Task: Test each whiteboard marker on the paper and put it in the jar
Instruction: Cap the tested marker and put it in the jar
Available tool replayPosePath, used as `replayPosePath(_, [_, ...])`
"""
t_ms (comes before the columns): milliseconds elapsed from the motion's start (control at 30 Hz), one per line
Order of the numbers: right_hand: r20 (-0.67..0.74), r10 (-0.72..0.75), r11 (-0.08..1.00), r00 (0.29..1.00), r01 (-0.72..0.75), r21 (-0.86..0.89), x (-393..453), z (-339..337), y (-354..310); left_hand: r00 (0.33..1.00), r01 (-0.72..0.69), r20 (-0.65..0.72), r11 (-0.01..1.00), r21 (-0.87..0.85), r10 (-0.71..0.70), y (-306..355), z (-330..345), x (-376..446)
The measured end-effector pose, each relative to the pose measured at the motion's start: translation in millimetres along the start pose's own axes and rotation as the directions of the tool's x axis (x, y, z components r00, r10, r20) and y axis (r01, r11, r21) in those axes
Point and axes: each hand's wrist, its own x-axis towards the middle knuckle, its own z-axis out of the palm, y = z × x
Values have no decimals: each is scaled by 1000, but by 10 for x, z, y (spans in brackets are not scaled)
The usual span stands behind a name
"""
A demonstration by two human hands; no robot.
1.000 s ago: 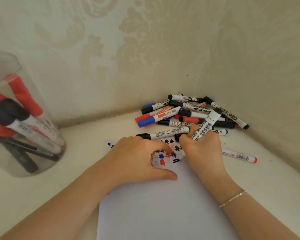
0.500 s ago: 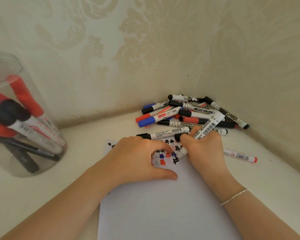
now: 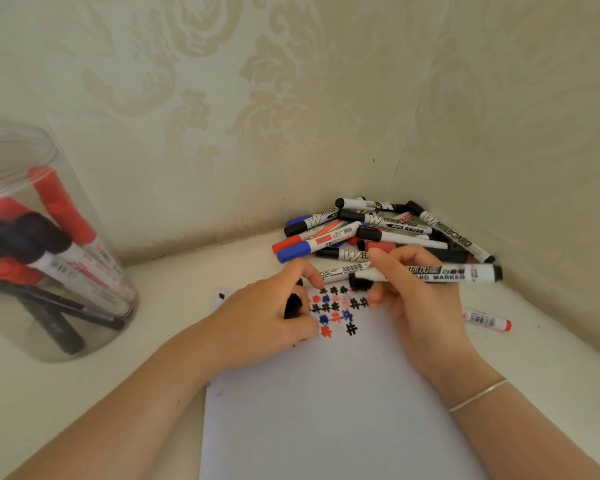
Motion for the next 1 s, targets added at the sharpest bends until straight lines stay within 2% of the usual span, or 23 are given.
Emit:
replayPosePath(67, [94,85,971,992,-104,217,-5,-2,-24,1000,-8,12,999,-38,8,-6,-7,-5])
replayPosePath(133, [173,142,939,975,-188,288,-13,-4,-34,1000,-18,6,999,-39,18,-13,3,1])
replayPosePath(333, [210,95,992,973,-110,60,-33,46,15,1000,-17,-10,999,-29,16,-41,30,19])
replayPosePath(567, [249,109,991,962,-86,-101,-54,57,26,1000,-19,-14,998,63,19,-19,43,3])
replayPosePath(700, [333,127,990,934,-100,-96,-40,14,34,999,-25,-20,987,158,29,-1,53,-10])
replayPosePath(800, [441,159,983,884,-184,15,-37,6,29,999,-27,-38,983,180,34,0,57,-16])
replayPosePath(867, [417,177,974,892,-221,59,-29,18,31,998,-21,-49,993,120,27,8,57,-28])
replayPosePath(1000, [188,87,994,978,-97,42,-16,39,20,985,-62,-170,989,-135,39,78,58,-49])
